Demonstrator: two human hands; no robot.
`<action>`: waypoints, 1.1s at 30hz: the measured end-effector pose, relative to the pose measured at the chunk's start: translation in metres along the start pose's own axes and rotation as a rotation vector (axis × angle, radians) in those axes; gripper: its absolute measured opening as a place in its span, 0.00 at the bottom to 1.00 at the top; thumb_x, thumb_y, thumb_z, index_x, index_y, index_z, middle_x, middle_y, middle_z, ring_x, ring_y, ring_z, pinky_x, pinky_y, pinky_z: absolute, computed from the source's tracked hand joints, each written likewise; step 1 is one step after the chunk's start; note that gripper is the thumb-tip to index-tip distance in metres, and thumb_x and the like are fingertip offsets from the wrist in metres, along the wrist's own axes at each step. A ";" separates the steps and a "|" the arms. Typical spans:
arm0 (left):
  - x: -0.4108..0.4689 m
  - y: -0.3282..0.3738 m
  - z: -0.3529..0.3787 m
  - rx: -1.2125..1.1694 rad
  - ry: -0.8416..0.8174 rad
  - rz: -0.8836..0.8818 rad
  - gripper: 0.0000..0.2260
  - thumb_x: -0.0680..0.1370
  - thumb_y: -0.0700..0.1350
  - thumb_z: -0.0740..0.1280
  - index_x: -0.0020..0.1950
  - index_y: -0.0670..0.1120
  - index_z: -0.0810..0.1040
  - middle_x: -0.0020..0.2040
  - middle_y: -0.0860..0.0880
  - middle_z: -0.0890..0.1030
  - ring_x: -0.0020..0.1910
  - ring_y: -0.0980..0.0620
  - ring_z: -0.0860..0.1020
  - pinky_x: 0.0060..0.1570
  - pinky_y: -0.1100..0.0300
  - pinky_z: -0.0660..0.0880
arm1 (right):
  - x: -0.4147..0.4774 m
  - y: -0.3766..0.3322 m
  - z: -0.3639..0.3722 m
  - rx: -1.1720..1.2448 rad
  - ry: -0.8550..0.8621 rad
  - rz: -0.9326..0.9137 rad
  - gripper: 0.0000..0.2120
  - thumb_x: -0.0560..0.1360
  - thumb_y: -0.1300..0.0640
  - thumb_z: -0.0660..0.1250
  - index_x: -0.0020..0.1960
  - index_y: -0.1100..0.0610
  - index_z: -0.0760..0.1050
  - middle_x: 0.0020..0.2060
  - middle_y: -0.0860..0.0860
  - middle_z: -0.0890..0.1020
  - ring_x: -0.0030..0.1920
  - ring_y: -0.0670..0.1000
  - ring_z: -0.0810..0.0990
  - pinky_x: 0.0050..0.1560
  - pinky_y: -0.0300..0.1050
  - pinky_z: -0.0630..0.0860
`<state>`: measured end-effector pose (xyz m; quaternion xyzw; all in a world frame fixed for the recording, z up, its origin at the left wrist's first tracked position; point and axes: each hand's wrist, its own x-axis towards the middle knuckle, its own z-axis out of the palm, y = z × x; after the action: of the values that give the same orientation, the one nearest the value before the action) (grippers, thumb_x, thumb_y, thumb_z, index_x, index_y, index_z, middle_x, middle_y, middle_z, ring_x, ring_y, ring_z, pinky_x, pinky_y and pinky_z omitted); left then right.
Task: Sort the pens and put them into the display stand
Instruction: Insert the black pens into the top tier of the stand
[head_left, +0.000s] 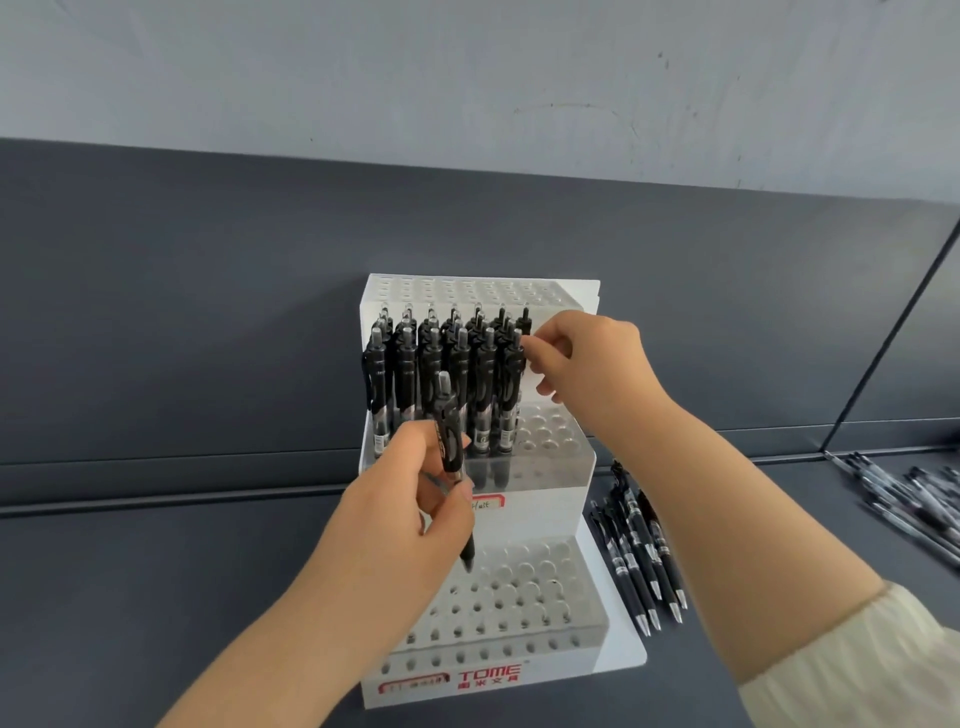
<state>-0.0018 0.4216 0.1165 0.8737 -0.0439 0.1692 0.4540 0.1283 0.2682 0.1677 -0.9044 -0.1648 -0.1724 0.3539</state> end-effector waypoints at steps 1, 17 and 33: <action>0.002 0.004 0.000 -0.005 -0.001 0.006 0.02 0.77 0.50 0.62 0.48 0.55 0.69 0.40 0.52 0.78 0.39 0.51 0.78 0.39 0.54 0.77 | 0.000 0.001 -0.001 0.004 -0.003 -0.004 0.11 0.76 0.47 0.64 0.43 0.55 0.76 0.34 0.52 0.83 0.33 0.47 0.81 0.44 0.47 0.80; 0.092 0.104 -0.048 0.257 0.075 0.302 0.10 0.73 0.52 0.70 0.52 0.56 0.73 0.41 0.60 0.81 0.41 0.68 0.78 0.39 0.80 0.67 | 0.004 0.016 -0.023 0.112 0.016 -0.062 0.09 0.76 0.50 0.66 0.45 0.56 0.78 0.35 0.49 0.83 0.30 0.43 0.81 0.42 0.43 0.80; 0.140 0.084 -0.037 0.491 -0.155 0.240 0.11 0.72 0.53 0.71 0.51 0.53 0.74 0.44 0.58 0.81 0.46 0.60 0.78 0.45 0.69 0.69 | 0.001 0.036 -0.032 0.060 0.006 -0.030 0.08 0.76 0.50 0.65 0.43 0.53 0.77 0.33 0.45 0.82 0.28 0.38 0.79 0.38 0.34 0.76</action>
<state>0.1006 0.4133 0.2481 0.9564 -0.1391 0.1600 0.2009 0.1376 0.2214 0.1690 -0.8903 -0.1821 -0.1756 0.3786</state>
